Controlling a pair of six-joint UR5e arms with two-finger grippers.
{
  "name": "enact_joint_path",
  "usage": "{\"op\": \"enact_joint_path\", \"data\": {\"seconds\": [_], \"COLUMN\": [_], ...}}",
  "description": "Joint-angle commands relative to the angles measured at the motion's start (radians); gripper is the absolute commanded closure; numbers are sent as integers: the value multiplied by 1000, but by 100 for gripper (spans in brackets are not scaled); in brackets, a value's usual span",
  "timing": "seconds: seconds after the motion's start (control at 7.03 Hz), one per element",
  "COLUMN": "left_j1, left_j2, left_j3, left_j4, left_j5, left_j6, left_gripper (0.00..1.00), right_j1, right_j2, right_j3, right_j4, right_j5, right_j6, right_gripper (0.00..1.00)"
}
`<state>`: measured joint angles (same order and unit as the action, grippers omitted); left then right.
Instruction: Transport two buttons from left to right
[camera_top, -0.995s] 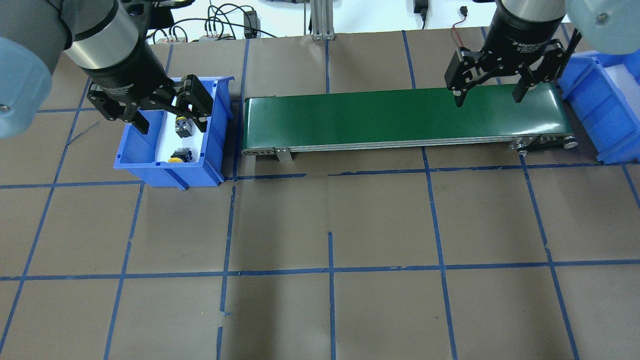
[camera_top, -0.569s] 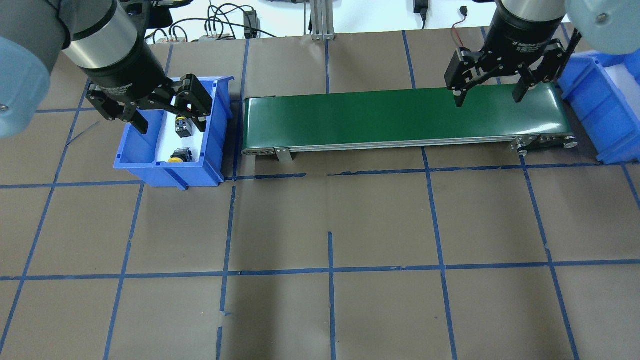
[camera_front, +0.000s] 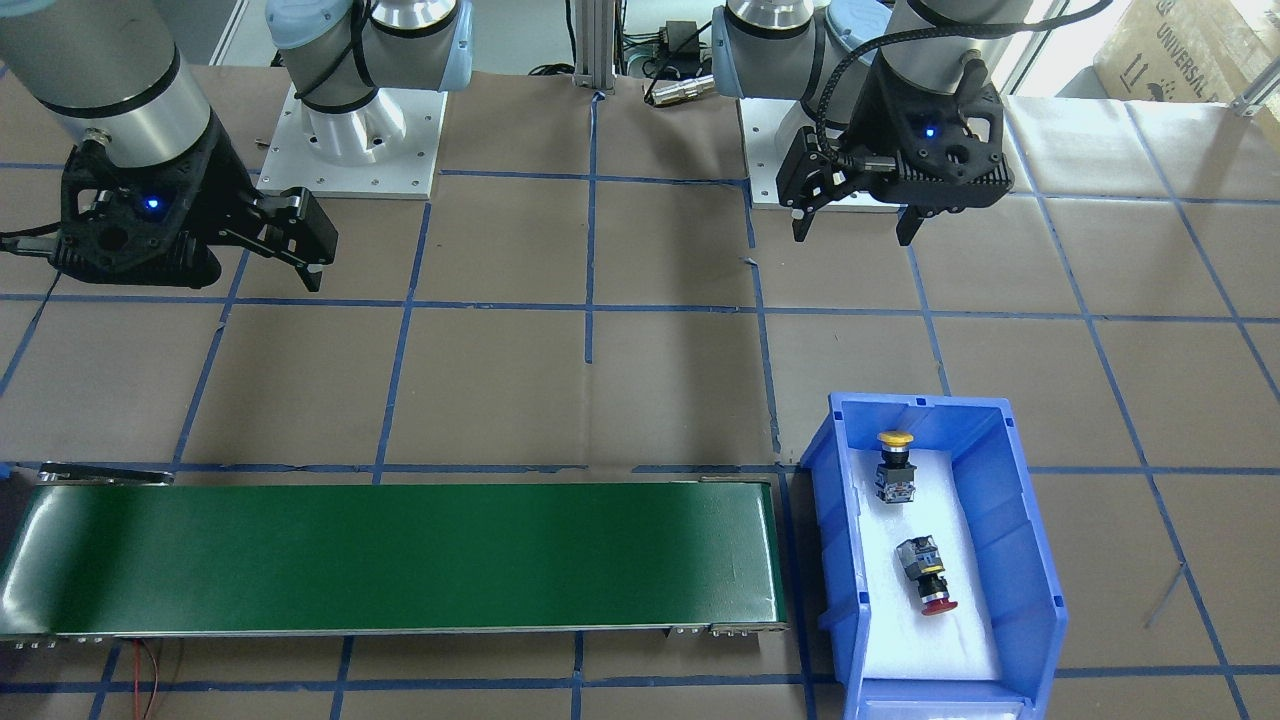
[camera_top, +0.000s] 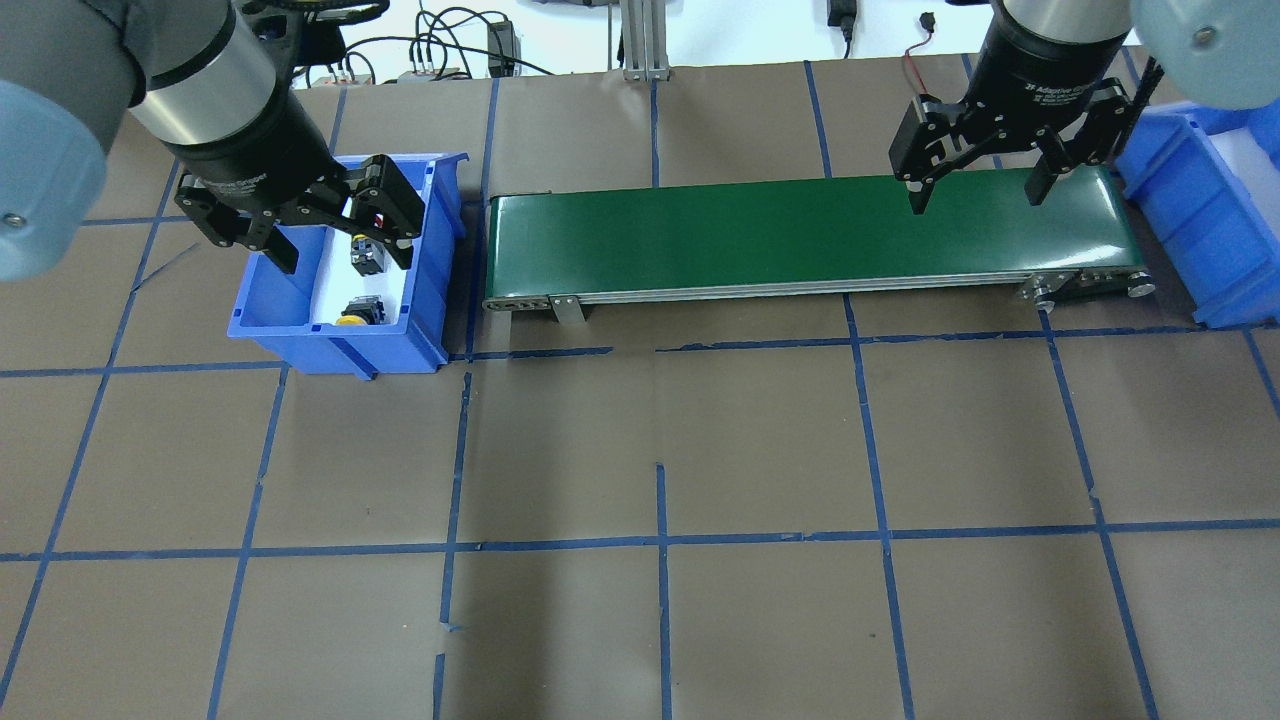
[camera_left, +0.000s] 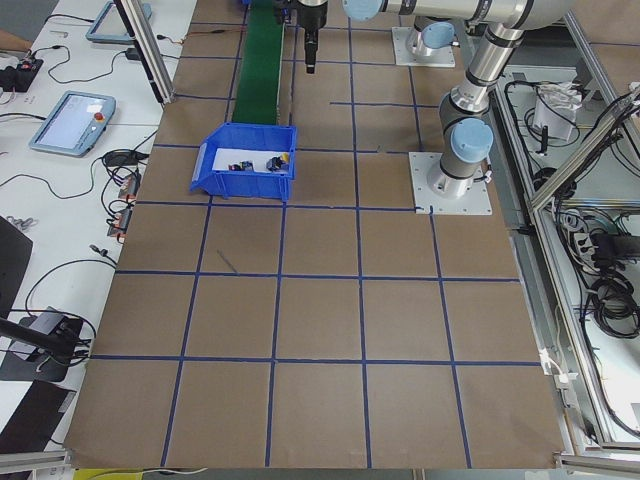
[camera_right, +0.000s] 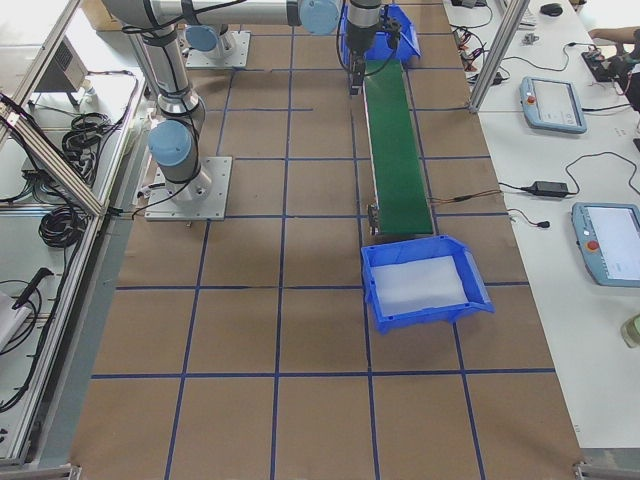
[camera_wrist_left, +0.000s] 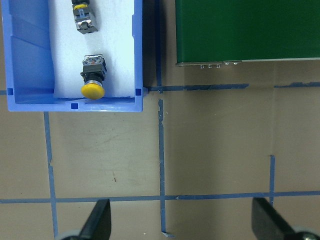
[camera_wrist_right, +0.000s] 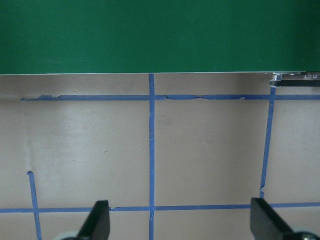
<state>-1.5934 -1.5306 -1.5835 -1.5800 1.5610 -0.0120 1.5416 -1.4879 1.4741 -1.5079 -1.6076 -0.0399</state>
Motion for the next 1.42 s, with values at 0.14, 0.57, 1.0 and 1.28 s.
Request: {"op": "enact_joint_path", "data": {"seconds": [0.14, 0.57, 1.0, 1.28], "left_j1": [121, 202, 204, 205], "left_j2": [-13, -165, -350, -385], "left_j3": [-7, 48, 48, 51], "left_j4": [28, 121, 326, 356], "left_j5": [-7, -6, 4, 1], "left_j6": [86, 138, 205, 204], "left_gripper": [0, 0, 0, 0], "right_j1": [0, 0, 0, 0], "right_j2": [0, 1, 0, 0], "right_j3": [0, 0, 0, 0], "right_j4": [0, 0, 0, 0], "right_j5": [0, 0, 2, 2], "right_j6": [0, 0, 0, 0], "right_gripper": [0, 0, 0, 0]}}
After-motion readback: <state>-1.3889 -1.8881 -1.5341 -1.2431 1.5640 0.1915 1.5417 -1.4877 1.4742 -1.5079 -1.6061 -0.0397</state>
